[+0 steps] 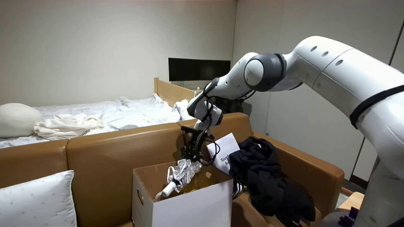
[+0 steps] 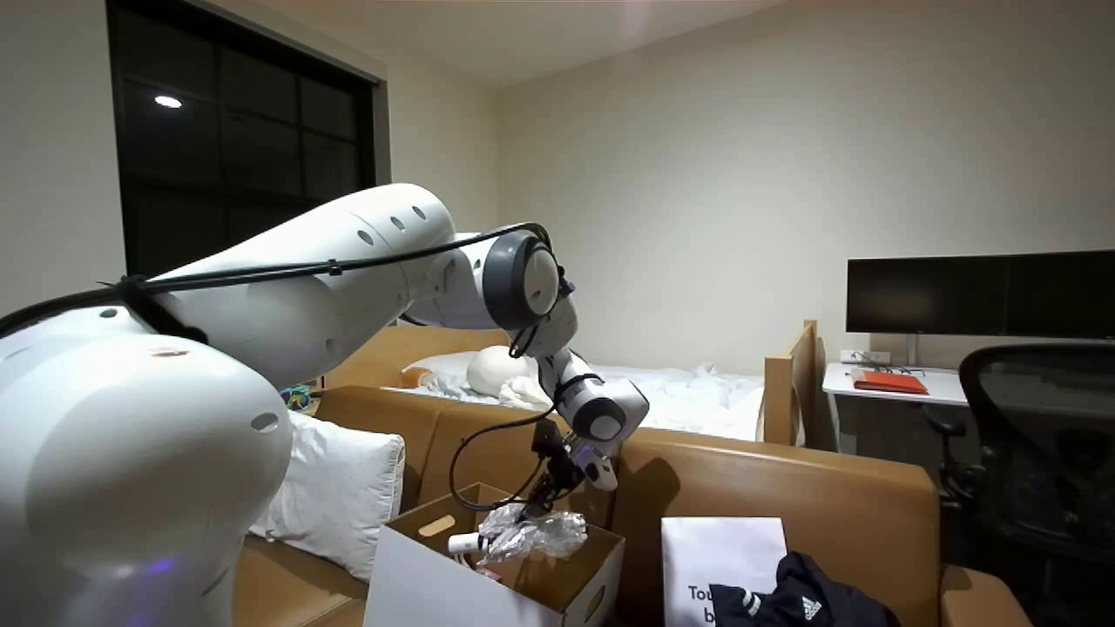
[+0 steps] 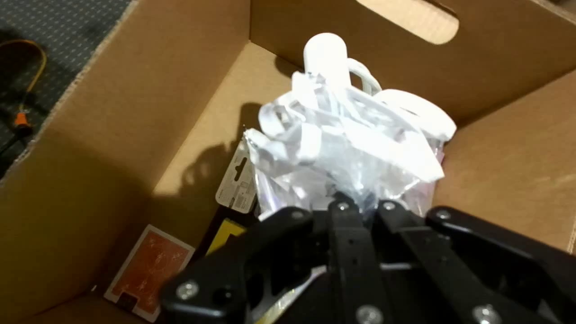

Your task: Remove the clothes from the box, put them on the couch, and then put the umbrella on the couch in the box

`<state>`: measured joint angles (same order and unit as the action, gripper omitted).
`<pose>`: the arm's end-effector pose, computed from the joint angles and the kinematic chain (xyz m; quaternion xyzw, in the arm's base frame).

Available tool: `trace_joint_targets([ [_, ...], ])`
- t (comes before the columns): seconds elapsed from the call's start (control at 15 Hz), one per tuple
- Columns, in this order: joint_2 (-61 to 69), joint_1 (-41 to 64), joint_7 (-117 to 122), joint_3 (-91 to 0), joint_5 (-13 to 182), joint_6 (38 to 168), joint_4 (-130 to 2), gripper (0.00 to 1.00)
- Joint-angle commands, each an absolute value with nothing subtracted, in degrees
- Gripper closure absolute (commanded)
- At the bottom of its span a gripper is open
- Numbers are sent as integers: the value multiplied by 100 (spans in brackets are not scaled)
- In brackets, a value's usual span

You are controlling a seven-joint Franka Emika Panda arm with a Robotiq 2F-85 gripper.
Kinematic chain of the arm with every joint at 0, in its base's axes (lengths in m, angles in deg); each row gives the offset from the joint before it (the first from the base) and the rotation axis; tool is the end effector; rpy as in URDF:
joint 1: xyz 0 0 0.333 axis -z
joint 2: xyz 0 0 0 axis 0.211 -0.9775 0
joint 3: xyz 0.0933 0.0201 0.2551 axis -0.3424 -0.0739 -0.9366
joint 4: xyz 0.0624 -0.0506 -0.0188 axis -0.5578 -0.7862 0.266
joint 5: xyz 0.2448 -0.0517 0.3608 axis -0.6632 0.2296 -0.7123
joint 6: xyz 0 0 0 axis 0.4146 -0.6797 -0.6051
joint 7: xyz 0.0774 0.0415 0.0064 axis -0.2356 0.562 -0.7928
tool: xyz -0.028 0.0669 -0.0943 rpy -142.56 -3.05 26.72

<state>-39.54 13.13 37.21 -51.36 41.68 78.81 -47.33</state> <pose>0.6780 0.0616 0.0140 -0.7975 0.4794 0.2981 0.2129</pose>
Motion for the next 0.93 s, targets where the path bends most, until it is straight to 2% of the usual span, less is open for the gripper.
trace_joint_targets([
  [0.0, -4303, 1562, 4182, -5272, 3591, 7940, -4454, 99],
  [0.07, -4183, 1378, 3909, -5141, 3870, 7975, -4604, 94],
  [0.2, -4350, 1445, 3981, -5148, 3735, 7972, -4489, 94],
  [0.27, -4364, 1474, 3873, -5241, 3627, 8032, -4447, 99],
  [0.47, -4382, 1379, 3478, -5507, 3336, 8603, -4477, 99],
  [0.87, -4312, 797, 3217, -5425, 3599, 10256, -4743, 99],
])
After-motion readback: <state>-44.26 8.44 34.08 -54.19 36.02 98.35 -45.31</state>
